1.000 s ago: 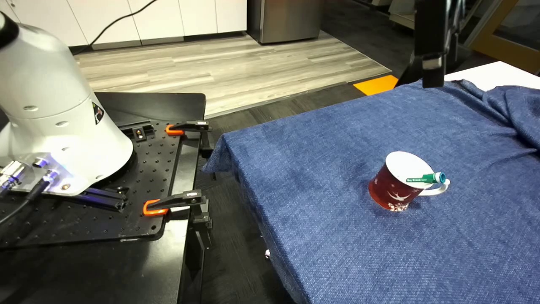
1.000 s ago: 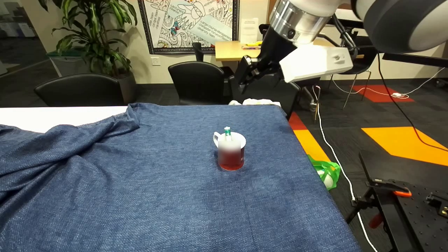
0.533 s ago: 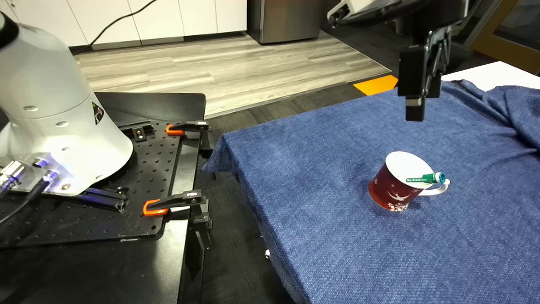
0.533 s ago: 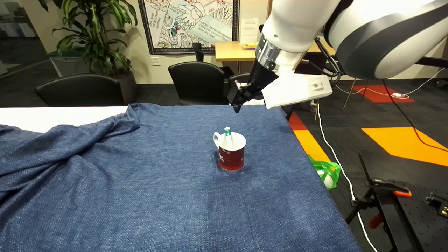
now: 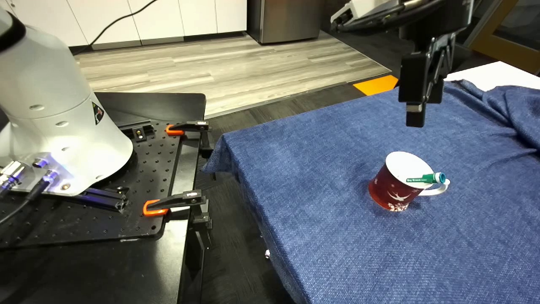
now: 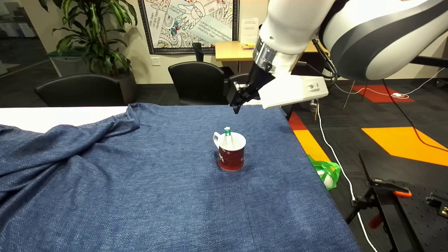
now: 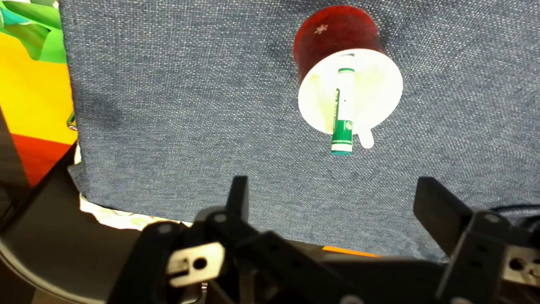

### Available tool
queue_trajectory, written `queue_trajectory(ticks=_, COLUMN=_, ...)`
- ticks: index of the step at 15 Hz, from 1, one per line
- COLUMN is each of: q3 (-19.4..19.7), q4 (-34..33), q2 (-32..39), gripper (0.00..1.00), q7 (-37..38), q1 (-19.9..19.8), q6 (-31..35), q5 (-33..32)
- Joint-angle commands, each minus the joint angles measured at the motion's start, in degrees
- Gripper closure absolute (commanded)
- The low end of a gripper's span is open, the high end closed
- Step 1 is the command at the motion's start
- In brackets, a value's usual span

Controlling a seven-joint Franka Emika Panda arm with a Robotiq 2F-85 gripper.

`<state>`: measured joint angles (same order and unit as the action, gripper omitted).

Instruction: Remove the marker from the mug cup and place it on the table

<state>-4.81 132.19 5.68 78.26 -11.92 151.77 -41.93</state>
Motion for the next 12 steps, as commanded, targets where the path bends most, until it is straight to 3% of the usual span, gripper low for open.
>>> queue_trajectory(ticks=1, q3=4.9, q4=-4.3, q2=5.9, gripper=0.00, q7=-1.6, q1=5.3, q6=0.3, q5=1.1)
queue_trajectory(ticks=4, q3=7.0, q4=-7.2, q2=10.5, gripper=0.02, q7=-3.7, q1=8.0, q6=0.5, q5=3.1)
queue_trajectory(ticks=9, q3=10.0, q4=-11.9, q2=15.7, gripper=0.36, q7=-7.5, q1=11.2, q6=0.4, q5=7.3)
queue_trajectory(ticks=11, q3=10.9, q4=-13.3, q2=17.3, gripper=0.45, q7=-9.2, q1=11.9, q6=0.7, q5=9.2)
queue_trajectory(ticks=12, q3=11.2, q4=-13.9, q2=17.8, gripper=0.44, q7=-10.2, q1=12.2, q6=0.5, q5=10.5)
